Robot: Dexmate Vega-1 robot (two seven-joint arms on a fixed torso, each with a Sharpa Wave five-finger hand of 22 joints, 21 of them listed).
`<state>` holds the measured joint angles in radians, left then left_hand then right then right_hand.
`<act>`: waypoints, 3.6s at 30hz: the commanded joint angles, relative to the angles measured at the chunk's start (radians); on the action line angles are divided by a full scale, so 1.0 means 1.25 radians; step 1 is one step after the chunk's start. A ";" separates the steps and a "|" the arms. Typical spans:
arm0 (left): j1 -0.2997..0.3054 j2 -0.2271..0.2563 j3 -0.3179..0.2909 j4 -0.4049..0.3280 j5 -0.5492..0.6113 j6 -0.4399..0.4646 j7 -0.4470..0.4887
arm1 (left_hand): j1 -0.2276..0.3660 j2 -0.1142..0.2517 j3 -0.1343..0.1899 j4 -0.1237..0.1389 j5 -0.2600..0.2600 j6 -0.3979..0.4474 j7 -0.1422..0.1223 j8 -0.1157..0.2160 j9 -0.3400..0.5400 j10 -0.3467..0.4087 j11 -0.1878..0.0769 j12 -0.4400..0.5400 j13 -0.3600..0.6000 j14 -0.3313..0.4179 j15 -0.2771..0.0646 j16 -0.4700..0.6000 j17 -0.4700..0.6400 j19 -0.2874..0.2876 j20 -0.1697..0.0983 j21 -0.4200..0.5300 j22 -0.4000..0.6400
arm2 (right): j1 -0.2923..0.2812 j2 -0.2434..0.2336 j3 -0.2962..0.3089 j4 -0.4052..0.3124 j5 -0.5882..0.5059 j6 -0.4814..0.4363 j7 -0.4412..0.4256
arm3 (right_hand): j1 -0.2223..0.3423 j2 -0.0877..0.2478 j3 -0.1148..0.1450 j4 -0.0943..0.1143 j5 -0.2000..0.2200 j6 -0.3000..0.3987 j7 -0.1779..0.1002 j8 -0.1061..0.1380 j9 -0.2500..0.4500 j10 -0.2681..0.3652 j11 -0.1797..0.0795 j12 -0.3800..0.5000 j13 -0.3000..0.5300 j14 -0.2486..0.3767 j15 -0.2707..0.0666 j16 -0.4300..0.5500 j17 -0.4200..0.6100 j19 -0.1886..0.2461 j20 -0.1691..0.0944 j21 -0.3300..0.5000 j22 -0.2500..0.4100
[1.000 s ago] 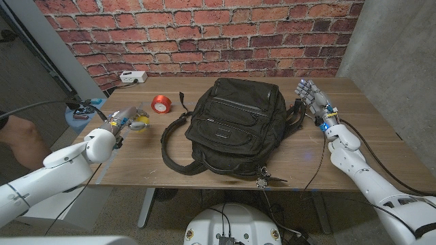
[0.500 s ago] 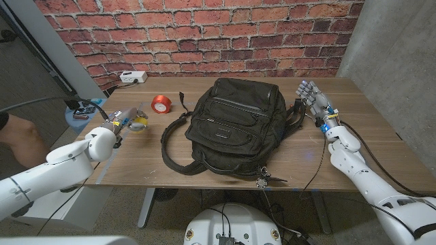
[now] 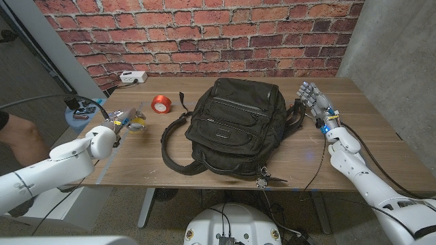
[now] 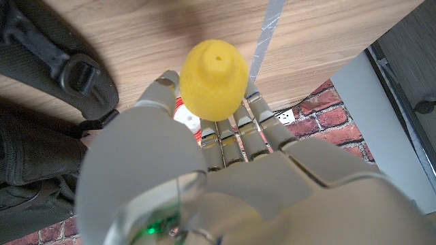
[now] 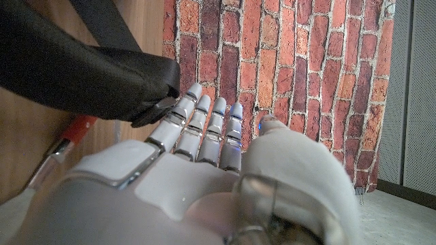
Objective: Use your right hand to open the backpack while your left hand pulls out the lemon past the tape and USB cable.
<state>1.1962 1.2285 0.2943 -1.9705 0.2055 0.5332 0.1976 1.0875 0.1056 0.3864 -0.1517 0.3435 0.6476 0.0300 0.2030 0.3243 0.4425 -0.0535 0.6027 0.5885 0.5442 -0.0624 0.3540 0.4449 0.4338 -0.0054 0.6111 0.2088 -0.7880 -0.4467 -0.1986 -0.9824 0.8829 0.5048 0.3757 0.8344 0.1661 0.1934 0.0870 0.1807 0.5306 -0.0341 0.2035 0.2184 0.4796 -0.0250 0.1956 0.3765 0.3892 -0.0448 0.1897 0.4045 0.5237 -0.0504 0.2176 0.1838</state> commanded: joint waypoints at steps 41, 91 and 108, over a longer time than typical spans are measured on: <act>-0.117 -0.027 0.101 0.052 -0.013 -0.034 -0.039 | -0.043 -0.006 0.015 0.003 -0.017 -0.064 -0.001 -0.006 -0.009 -0.065 0.006 -0.067 -0.040 -0.072 0.014 -0.062 -0.033 -0.050 0.010 -0.003 -0.006 | 0.041 0.006 -0.003 0.073 -0.023 0.006 -0.029 | -0.044 0.004 0.004 0.009 0.000 -0.015 -0.007 0.000 -0.002 -0.031 -0.011 -0.006 -0.022 -0.041 -0.060 -0.004 -0.023 -0.026 -0.059 -0.008 0.000; -0.045 -0.121 -0.046 0.056 -0.297 -0.252 0.004 | -0.308 0.036 -0.041 0.107 -0.086 -0.338 -0.001 -0.023 -0.079 -0.256 0.071 -0.273 -0.160 -0.274 0.091 -0.133 -0.140 -0.171 0.039 -0.073 -0.023 | -0.062 -0.033 0.011 -0.066 -0.022 0.005 -0.077 | -0.057 0.004 0.028 -0.005 0.000 -0.013 -0.004 0.001 -0.006 -0.033 -0.009 -0.002 -0.052 -0.045 -0.057 0.003 -0.057 -0.028 -0.055 -0.006 -0.002; -0.068 -0.174 -0.042 0.097 -0.328 -0.322 0.010 | -0.338 0.050 -0.036 0.120 -0.089 -0.358 0.013 -0.019 -0.091 -0.259 0.078 -0.289 -0.181 -0.288 0.104 -0.132 -0.157 -0.181 0.044 -0.086 -0.023 | -0.084 -0.054 0.013 -0.119 -0.029 -0.018 -0.113 | -0.066 0.007 0.033 -0.005 -0.001 -0.022 -0.007 -0.002 -0.008 -0.041 -0.010 -0.004 -0.061 -0.058 -0.057 0.003 -0.061 -0.038 -0.060 -0.010 -0.003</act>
<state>1.1311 1.0572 0.2404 -1.8829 -0.1713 0.1891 0.2046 0.6734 0.1654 0.3377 -0.0092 0.2359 0.2065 0.0432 0.1760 0.2088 0.1210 0.0358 0.2458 0.3615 0.1906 0.0625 0.1859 0.2483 0.2158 0.0483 0.5064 0.1767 -0.8762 -0.4994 -0.1840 -1.0928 0.8530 0.4983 0.2607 0.7606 0.1767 0.2237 0.0814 0.1807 0.5048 -0.0410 0.1994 0.2093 0.4332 -0.0359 0.1886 0.3015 0.3218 -0.0443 0.1891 0.3246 0.4792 -0.0519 0.2090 0.1771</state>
